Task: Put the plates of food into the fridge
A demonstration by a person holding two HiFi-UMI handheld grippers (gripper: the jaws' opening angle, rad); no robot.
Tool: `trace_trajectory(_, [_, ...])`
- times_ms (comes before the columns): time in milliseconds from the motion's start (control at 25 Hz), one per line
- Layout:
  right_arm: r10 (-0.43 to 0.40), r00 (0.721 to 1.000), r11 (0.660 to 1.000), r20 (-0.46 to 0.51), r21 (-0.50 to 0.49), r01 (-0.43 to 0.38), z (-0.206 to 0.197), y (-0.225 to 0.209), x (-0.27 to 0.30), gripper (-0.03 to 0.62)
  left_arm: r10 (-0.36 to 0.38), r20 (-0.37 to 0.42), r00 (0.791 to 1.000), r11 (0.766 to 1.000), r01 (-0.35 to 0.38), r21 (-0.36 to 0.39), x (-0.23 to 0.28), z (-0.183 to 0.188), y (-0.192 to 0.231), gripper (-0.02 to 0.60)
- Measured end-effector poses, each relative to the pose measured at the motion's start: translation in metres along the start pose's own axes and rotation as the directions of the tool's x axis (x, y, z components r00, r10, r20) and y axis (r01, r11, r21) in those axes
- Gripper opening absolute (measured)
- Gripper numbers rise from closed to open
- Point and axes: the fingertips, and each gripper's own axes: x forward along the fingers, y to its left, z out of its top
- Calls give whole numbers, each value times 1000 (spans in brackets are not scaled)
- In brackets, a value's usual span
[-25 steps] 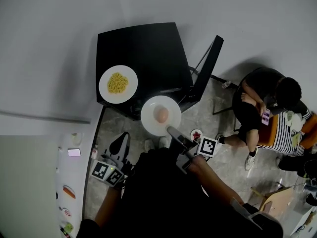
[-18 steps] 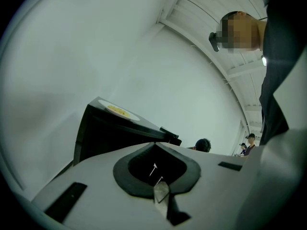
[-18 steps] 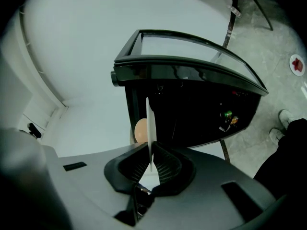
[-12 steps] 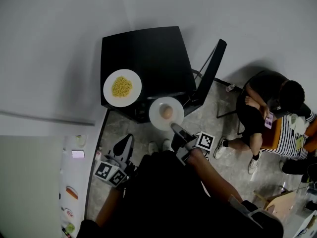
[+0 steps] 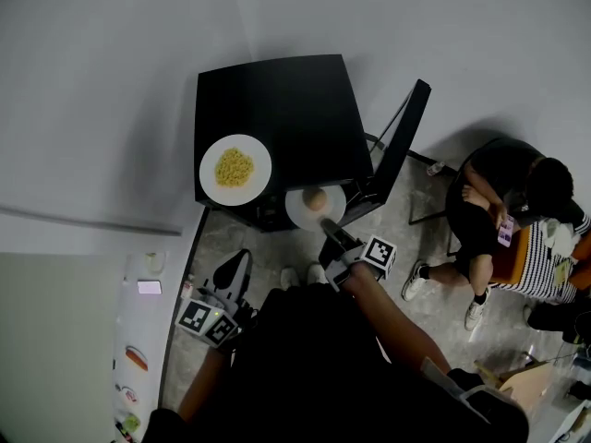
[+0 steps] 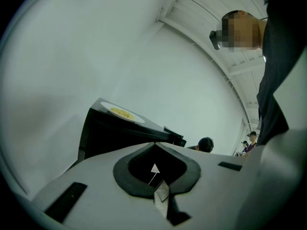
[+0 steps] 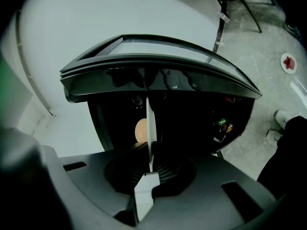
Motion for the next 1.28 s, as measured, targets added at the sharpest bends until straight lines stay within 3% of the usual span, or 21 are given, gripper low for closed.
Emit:
trace_trajectory(720, [-27,995,999,99,42,23,32,-16,51,41,4,-34,999,1000,-4,-11,14,0,15,23])
trace_trajectory(1280, [-33,982,998,187,67,21,45,-23,76,35,15,-26,1000,998,-16,-62,17,0,24,23])
